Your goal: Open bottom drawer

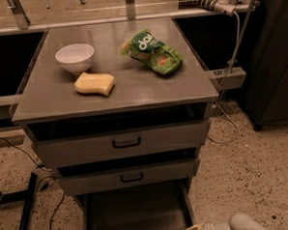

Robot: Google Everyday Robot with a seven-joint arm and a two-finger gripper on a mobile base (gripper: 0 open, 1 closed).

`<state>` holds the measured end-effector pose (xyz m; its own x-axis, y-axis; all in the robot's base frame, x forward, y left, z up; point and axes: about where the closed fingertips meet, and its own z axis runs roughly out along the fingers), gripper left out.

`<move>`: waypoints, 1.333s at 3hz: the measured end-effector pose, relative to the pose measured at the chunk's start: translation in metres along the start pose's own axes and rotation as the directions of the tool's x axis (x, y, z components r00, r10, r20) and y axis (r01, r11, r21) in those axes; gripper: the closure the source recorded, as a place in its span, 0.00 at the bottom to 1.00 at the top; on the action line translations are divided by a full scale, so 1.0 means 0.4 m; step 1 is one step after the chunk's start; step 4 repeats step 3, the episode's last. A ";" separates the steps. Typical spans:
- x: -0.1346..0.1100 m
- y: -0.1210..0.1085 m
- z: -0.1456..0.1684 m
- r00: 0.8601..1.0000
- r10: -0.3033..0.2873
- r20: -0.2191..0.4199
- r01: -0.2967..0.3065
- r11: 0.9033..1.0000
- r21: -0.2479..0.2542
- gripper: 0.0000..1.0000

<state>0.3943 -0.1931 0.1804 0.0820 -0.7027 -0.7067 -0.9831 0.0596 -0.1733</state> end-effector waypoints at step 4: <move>0.000 0.000 0.000 1.000 0.000 0.000 0.000 1.000 0.000 0.00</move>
Offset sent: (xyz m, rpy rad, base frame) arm 0.0000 0.0000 0.0000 0.0000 0.0000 0.0000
